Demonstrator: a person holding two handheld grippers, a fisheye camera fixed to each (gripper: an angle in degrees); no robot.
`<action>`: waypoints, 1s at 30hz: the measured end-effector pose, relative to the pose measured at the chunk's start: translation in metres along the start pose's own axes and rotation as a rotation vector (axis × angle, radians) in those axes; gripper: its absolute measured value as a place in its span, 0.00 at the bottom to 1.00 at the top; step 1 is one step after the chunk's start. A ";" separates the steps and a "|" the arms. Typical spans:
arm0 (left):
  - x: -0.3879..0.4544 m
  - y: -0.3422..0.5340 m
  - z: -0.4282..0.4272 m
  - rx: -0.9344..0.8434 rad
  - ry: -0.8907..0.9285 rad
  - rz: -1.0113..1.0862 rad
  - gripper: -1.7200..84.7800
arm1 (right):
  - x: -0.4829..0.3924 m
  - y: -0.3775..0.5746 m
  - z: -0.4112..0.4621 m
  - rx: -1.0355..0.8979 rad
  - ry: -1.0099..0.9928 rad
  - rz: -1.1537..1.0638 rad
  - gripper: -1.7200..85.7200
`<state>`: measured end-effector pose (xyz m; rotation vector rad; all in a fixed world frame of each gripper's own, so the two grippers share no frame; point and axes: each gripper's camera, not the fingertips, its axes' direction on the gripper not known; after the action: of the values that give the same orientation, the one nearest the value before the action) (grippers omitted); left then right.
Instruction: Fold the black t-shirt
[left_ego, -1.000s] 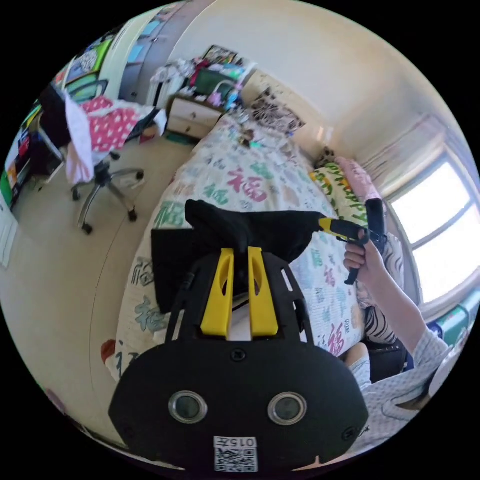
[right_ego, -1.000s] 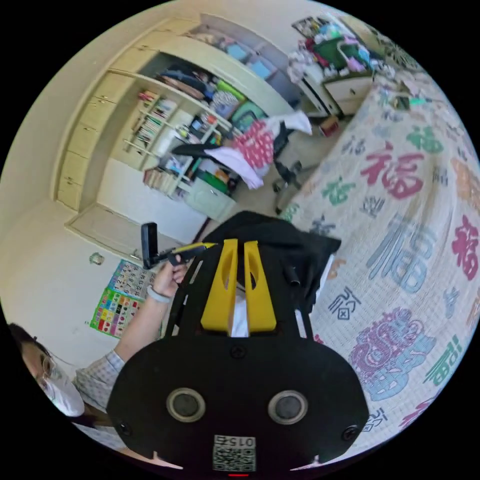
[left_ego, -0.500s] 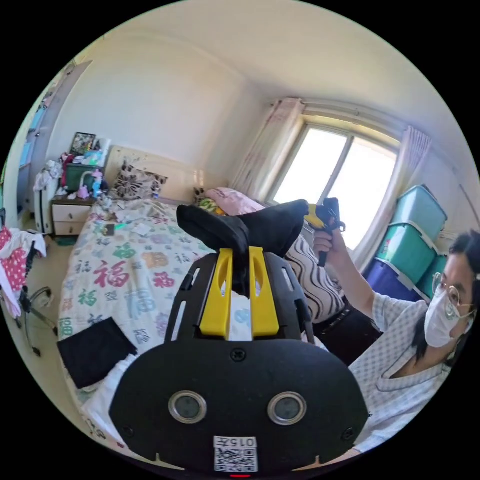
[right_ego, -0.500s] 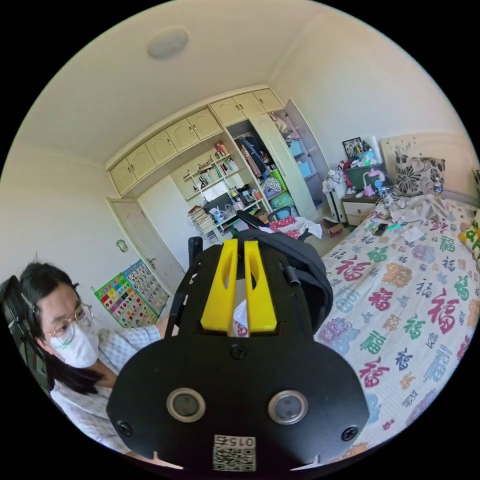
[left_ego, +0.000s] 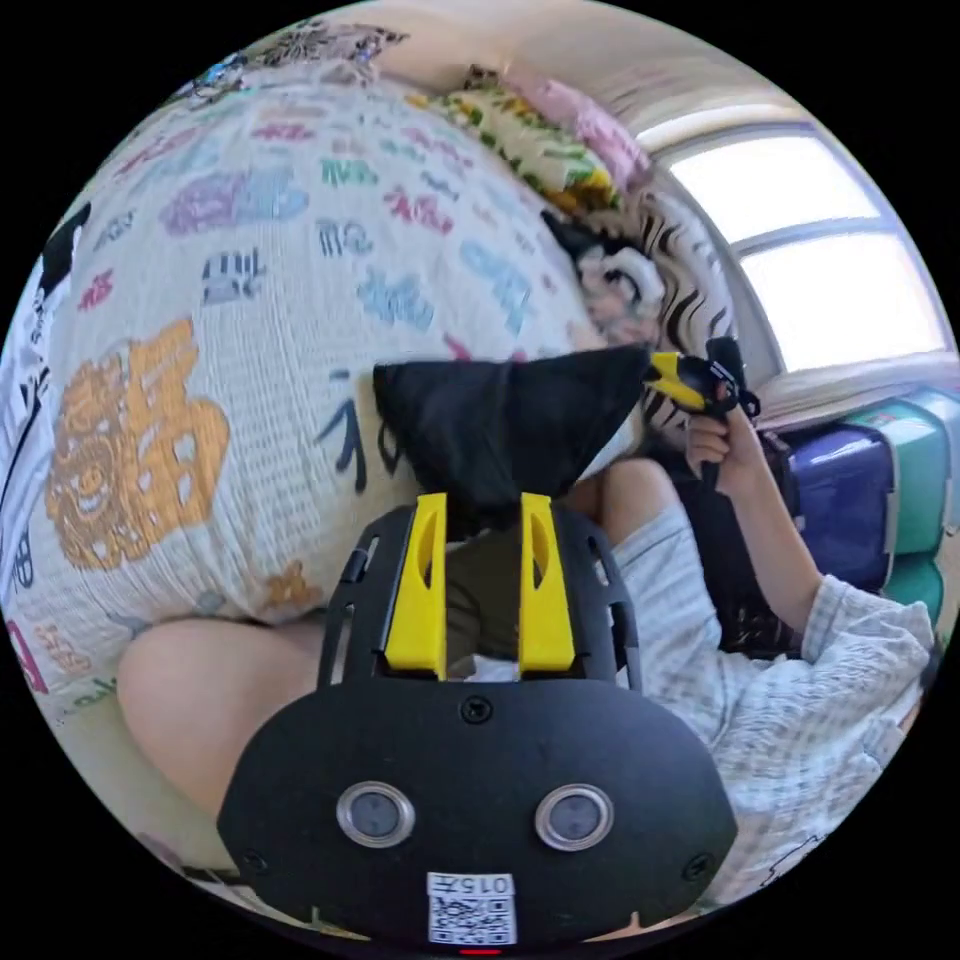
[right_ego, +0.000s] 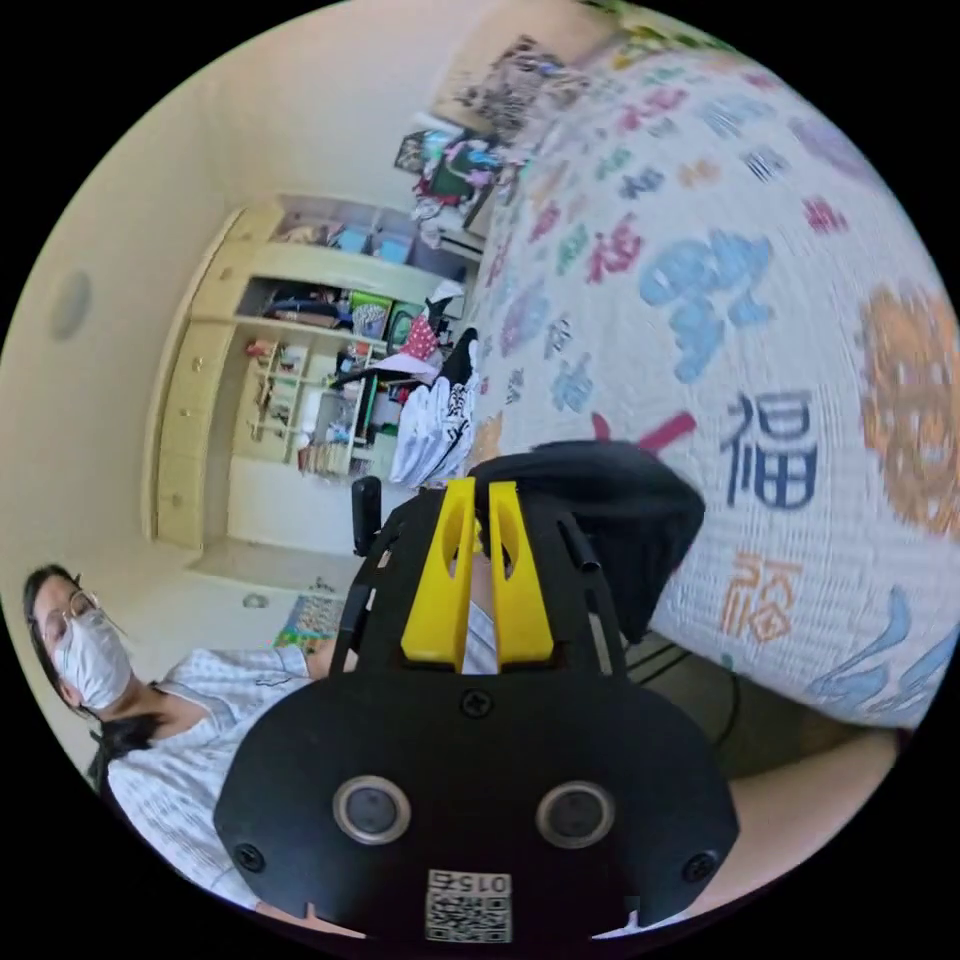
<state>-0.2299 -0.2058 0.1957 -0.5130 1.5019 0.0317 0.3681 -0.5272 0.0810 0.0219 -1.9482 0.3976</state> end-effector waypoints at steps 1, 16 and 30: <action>0.009 0.004 0.014 -0.021 -0.060 0.034 0.16 | 0.007 0.005 -0.005 0.021 -0.039 0.017 0.03; 0.043 -0.126 0.042 0.320 -0.339 0.088 0.09 | 0.019 -0.076 -0.123 0.212 -0.016 0.036 0.06; 0.051 -0.080 0.175 0.003 -0.198 0.161 0.15 | 0.069 -0.007 -0.155 0.094 0.290 0.116 0.09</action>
<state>-0.0343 -0.2319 0.1686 -0.3744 1.3459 0.2001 0.4804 -0.4781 0.1988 -0.0844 -1.6481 0.5384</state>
